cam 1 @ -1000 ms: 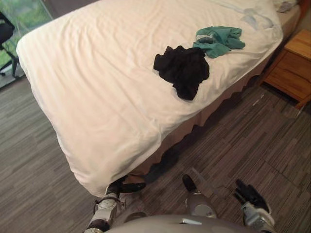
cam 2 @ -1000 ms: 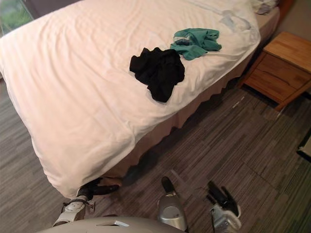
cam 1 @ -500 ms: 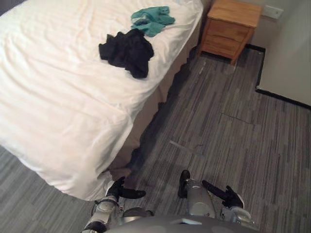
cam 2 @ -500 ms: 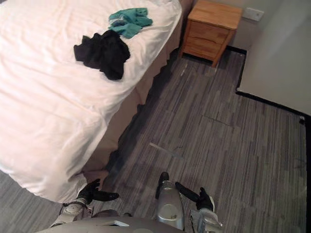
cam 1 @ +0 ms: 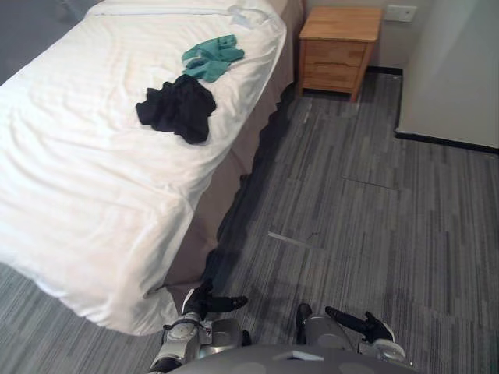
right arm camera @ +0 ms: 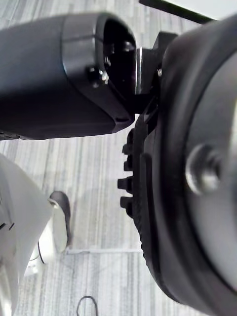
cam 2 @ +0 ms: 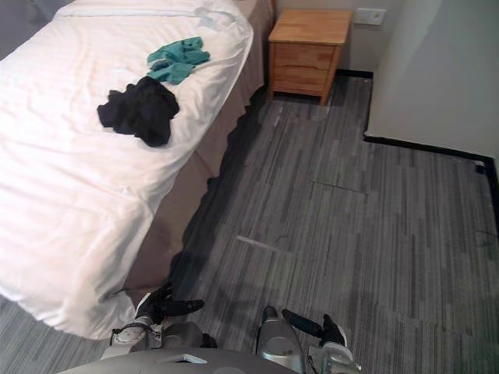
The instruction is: Tidy up the quilt and then pick up the clothes from the bed and put them into the laundry hamper
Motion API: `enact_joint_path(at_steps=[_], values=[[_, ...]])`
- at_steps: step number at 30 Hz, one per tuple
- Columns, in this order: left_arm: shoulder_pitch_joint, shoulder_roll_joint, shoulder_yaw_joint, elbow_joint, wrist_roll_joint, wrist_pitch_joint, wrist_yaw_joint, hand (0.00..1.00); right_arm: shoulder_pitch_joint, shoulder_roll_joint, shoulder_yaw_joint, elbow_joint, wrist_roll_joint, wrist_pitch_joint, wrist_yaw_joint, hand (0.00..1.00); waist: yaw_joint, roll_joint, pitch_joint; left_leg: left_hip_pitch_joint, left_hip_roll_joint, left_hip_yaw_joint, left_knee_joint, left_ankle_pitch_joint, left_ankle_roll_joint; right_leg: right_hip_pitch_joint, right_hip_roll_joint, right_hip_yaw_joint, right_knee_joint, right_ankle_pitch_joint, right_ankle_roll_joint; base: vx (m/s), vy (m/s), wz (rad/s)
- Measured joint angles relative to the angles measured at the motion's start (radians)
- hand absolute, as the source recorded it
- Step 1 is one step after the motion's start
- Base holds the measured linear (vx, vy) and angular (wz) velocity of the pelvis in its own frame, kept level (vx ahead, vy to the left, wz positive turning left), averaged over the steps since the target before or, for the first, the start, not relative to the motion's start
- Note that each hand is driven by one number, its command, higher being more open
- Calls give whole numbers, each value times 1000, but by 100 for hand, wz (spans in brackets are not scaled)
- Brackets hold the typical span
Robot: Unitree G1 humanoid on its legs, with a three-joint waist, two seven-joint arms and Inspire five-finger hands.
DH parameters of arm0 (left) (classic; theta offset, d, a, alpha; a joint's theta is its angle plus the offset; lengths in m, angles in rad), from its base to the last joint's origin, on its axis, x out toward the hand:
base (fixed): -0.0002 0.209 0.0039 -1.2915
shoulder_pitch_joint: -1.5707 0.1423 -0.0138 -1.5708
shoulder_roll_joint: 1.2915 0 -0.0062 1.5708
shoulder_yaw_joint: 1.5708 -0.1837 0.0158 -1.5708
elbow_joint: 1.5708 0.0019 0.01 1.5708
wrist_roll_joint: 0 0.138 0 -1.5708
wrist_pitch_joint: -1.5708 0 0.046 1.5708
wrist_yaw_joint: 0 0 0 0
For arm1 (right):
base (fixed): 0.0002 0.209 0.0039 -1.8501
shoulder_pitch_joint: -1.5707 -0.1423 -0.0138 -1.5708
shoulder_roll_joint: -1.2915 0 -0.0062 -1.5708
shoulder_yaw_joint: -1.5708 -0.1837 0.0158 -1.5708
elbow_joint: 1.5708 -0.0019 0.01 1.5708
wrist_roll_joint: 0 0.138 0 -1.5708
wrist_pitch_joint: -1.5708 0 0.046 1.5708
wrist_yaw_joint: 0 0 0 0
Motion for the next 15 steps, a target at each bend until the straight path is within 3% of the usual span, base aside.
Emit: enact_joint_path(at_steps=[4,10,11,15], values=[[-2,2,-3,39,1,-1,-6,100,30,15,-19,-8,0,-13,-1,100,-17,7,-46,83,-3,53,-208,14,-2,44,15,5,-128,78,17,99,145,-9],[-3,7,5,57,1,16,-5,100,63,50,-61,1,22,-12,-5,100,-17,-18,-57,140,-41,45,-286,16,-2,140,-6,-13,-274,148,45,60,120,10],[-2,37,80,99,0,17,-4,100,58,83,-39,13,51,-12,-4,100,-42,-107,-71,197,-48,27,-385,36,-10,165,-1,-33,-314,185,40,16,33,-1],[-2,37,82,100,0,17,-3,100,58,85,-40,13,51,-12,-4,100,-43,-107,-70,198,-48,26,-385,37,-10,166,-2,-35,-313,185,40,0,0,0]])
